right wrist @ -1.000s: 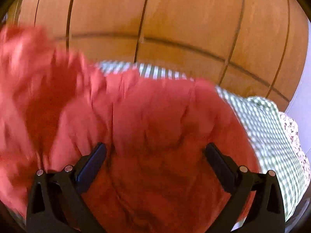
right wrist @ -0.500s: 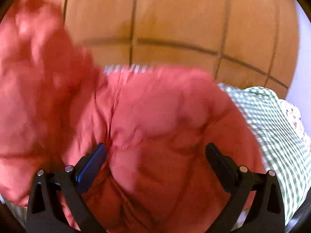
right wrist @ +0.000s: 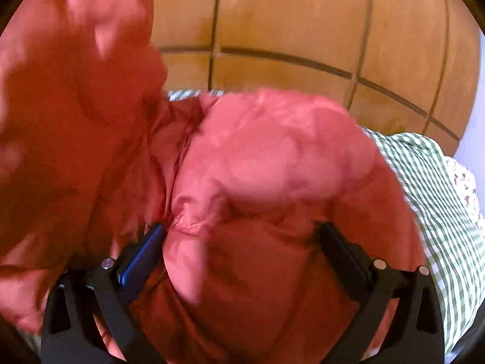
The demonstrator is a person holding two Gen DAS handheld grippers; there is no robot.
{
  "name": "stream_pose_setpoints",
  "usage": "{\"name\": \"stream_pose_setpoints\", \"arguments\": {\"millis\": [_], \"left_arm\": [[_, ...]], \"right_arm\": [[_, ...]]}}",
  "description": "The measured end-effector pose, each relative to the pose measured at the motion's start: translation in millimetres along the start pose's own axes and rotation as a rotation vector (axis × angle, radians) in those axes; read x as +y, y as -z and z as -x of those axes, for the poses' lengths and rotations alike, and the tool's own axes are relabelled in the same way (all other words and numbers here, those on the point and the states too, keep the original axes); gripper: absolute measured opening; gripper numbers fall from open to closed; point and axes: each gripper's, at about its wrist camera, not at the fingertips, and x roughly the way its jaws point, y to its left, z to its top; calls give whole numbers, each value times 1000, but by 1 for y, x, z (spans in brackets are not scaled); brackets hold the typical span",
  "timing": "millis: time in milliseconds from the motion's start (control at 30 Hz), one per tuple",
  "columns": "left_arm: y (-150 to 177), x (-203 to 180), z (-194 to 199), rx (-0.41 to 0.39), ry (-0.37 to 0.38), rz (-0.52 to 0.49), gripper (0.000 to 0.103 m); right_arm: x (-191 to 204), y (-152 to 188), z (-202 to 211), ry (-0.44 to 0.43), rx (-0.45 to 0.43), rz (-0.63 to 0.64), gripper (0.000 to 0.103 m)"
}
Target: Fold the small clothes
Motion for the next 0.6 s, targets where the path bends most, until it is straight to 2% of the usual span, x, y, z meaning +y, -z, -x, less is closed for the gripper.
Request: {"name": "stream_pose_setpoints", "arguments": {"millis": [133,233,300,433,600], "left_arm": [[-7,-11,-13,12,16,-27,19],[-11,-18,-21,21,31,-34,19],[-12,-22,-26,29,34,-54,19],[-12,-39,-40,51,32,-101,19],[-8,-68,-61,101,21,-193,19]], "right_arm": [[-38,-1,25,106,-57,-94,101],[-69,5,33,199,-38,-170,101],[-86,14,34,227,8,-224,101],[-111,35,37,190,77,-348,101],[-118,49,36,133,104,-399,101]]}}
